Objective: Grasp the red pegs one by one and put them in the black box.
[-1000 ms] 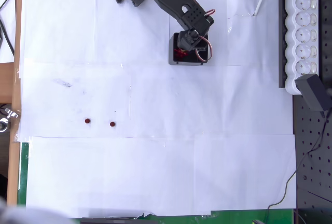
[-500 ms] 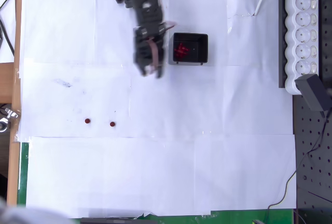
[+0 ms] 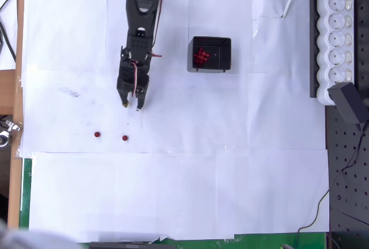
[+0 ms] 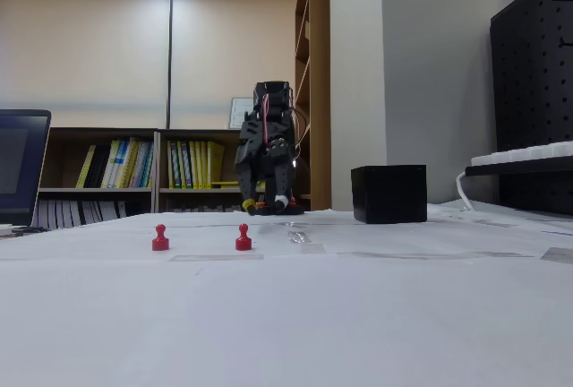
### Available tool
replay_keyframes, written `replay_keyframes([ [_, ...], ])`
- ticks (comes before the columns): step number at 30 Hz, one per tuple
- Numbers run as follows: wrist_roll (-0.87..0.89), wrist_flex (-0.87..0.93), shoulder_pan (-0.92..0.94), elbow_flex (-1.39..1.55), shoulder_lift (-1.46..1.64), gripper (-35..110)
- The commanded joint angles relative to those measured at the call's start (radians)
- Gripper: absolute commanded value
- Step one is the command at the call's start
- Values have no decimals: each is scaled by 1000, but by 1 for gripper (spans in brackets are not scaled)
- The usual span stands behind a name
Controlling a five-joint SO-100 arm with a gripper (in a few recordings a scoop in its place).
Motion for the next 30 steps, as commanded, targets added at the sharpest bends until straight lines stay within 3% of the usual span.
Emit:
replay_keyframes([
  [1, -9, -20, 17, 118, 64, 13],
  [20, 80, -282, -5, 342, 345, 13],
  [30, 86, -331, 20, 400, 414, 13],
])
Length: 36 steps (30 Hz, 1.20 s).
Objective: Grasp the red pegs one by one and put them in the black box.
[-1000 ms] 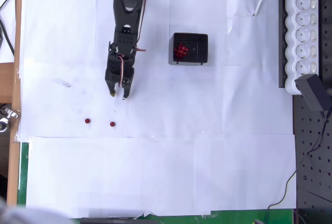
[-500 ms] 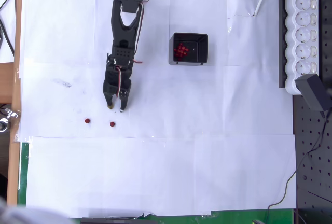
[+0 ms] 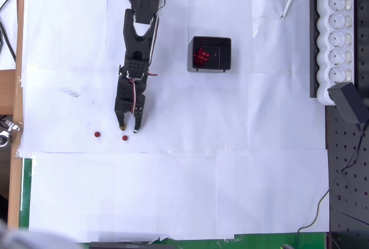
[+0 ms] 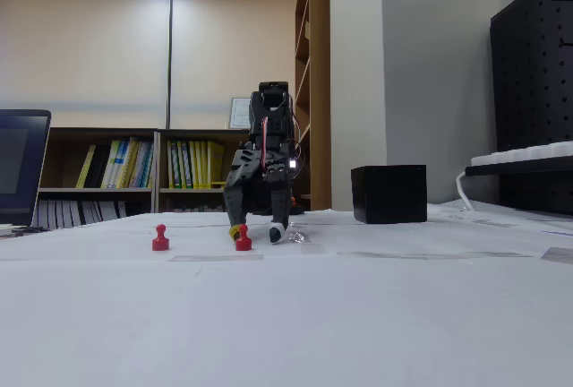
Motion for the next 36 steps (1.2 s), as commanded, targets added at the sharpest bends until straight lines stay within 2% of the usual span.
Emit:
replay_keyframes([
  [1, -12, -20, 26, 81, 25, 13],
  [30, 11, -2, 41, 195, 130, 12],
  [36, 12, 0, 40, 195, 132, 2],
])
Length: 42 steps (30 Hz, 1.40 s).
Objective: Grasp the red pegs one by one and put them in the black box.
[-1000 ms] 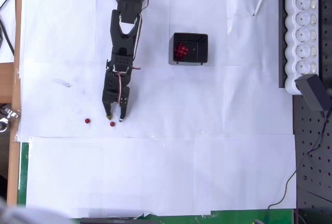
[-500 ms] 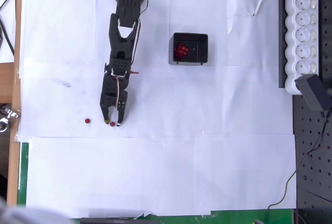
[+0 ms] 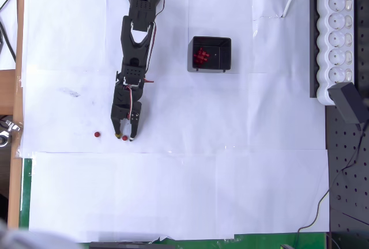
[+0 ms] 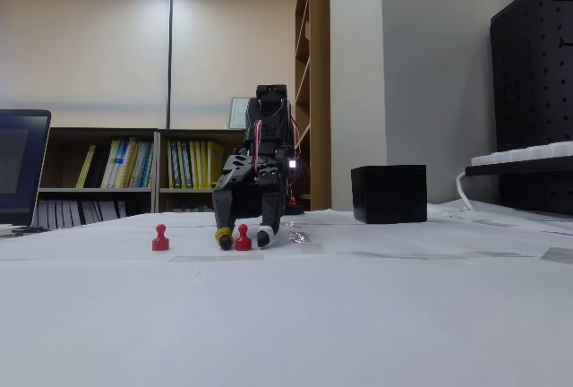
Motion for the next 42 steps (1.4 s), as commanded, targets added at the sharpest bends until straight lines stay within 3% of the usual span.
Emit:
replay_keyframes([
  [1, -5, 8, 17, 29, 2, 0],
  [6, -5, 35, 20, 29, -8, 0],
  [8, -20, 127, 20, 29, -32, 0],
  [13, -118, 851, 11, 143, -290, 0],
  [16, -144, 1197, -26, 179, -462, 0],
  [22, -218, 1982, -222, 528, -632, 0],
  [23, -278, 2023, -272, 565, -669, 0],
  [33, -634, 1994, -796, 477, -856, 0],
  [42, -802, 1704, -973, 176, -719, 0],
])
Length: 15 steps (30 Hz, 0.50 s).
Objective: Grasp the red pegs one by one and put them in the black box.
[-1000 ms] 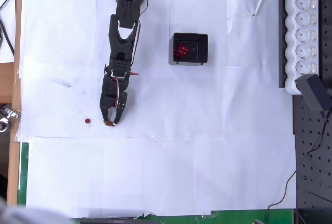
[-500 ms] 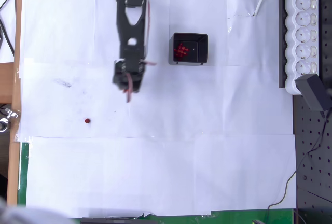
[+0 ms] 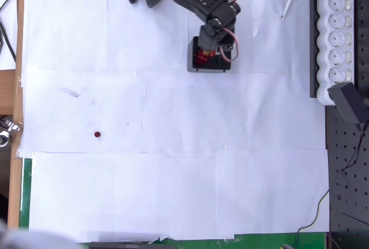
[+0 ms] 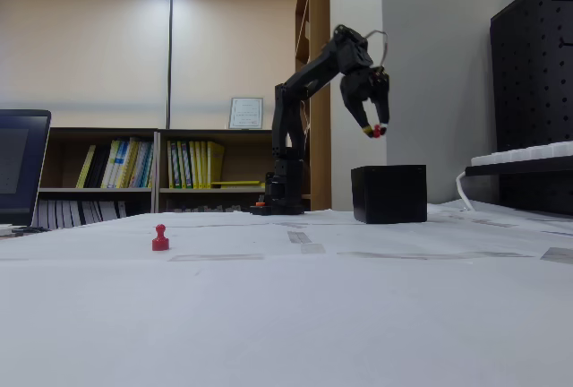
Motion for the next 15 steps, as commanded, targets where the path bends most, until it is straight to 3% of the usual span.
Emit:
replay_keyframes([
  [1, -35, -127, -46, -77, 15, 0],
  [8, 0, -221, -18, -186, 52, 1],
  [15, -6, -241, 6, -219, 58, 17],
])
